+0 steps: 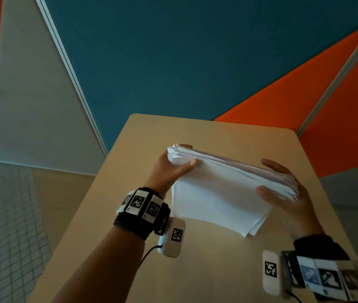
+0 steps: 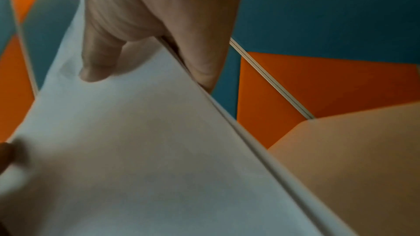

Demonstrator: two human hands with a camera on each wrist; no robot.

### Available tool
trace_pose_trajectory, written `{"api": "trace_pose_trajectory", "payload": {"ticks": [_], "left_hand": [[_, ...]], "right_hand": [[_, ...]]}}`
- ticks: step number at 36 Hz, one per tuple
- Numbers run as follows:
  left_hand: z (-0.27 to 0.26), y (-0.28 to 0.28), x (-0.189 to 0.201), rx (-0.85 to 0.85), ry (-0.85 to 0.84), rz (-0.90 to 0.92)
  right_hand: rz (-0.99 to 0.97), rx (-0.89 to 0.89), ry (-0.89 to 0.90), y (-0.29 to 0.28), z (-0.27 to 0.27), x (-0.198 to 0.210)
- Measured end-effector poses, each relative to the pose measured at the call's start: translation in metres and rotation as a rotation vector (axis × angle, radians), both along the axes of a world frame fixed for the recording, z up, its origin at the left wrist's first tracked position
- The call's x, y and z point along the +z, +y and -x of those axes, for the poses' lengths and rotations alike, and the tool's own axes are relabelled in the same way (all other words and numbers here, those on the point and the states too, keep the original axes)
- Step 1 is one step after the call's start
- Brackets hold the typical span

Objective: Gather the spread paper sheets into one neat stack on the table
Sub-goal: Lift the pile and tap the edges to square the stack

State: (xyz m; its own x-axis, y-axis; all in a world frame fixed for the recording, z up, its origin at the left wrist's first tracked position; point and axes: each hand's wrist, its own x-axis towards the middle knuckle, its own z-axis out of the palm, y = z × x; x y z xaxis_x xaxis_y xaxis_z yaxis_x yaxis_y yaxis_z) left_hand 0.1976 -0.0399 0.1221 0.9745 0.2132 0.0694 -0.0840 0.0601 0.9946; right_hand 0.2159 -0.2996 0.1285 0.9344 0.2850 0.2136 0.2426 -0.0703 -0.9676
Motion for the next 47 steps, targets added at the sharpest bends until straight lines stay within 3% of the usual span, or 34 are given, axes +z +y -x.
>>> {"api": "trace_pose_trajectory", "payload": {"ticks": [11,16,23,26,34,39,43,47], "left_hand": [[0.001,-0.012,0.019,0.075,-0.088,0.124],[-0.004,-0.014,0.013,0.175,-0.079,0.116],[-0.015,-0.023,0.021,0.283,-0.033,0.128],[-0.019,-0.021,0.023,0.299,-0.016,0.120],[-0.020,-0.022,0.023,0.291,-0.034,0.065],[-0.018,-0.015,0.022,0.202,-0.110,0.118],[-0.013,0.004,0.003,-0.054,-0.073,0.035],[-0.013,0.004,-0.016,-0.059,0.171,-0.170]], "right_hand": [[-0.111,-0.086,-0.101,0.012,0.004,0.014],[0.044,-0.196,-0.274,0.013,0.003,0.004],[0.429,-0.390,-0.799,0.027,0.008,0.005],[0.572,-0.354,-0.827,0.027,0.003,0.008],[0.671,-0.347,-0.832,0.029,-0.002,0.011],[0.448,-0.358,-0.672,0.024,-0.003,0.010],[0.058,-0.269,-0.251,0.009,-0.007,0.009],[0.135,-0.090,0.094,0.001,-0.013,-0.008]]}}
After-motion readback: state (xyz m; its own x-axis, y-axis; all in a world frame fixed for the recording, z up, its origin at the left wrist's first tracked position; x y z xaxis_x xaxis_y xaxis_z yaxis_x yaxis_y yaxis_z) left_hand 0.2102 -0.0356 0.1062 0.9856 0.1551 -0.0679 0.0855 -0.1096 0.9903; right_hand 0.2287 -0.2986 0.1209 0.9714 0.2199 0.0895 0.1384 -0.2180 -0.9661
